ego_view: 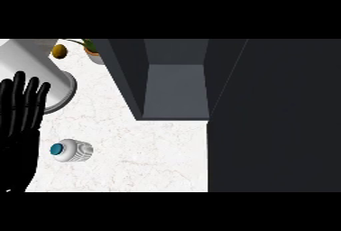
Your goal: Pick up the bottled water, place it into the cabinet and close the cabinet
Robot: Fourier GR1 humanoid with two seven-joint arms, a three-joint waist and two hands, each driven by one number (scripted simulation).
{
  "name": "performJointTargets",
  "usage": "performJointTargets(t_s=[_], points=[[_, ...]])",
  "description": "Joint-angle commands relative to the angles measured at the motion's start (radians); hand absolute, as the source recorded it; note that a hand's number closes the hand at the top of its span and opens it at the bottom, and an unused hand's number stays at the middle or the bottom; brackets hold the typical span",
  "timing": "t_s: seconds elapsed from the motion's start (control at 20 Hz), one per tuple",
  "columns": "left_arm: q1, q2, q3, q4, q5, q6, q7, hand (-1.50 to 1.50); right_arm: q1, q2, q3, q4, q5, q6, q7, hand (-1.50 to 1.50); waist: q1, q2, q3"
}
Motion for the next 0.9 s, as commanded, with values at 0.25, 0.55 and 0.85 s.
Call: performJointTargets(t_s=[0.25, 0.55, 0.85], points=[[0.075, 0.197, -0.167, -0.075, 0.391, -0.536, -0.072, -1.5, 0.098, 0.025, 0.019, -0.045, -0.014, 0.0, 0.019, -1.5, -0.023, 0.021, 0.006], [0.319, 0.433, -0.154, -0.049, 0.684, -0.775, 0.042, -1.5, 0.198, 0.055, 0.122, -0.117, -0.17, 0.073, 0.145, -1.5, 0.018, 0.024, 0.009], [0.469, 0.709, 0.118, -0.021, 0.98, -1.002, -0.046, -1.5, 0.302, 0.008, 0.076, -0.316, -0.263, 0.085, 0.241, -1.5, 0.018, 0.024, 0.011]])
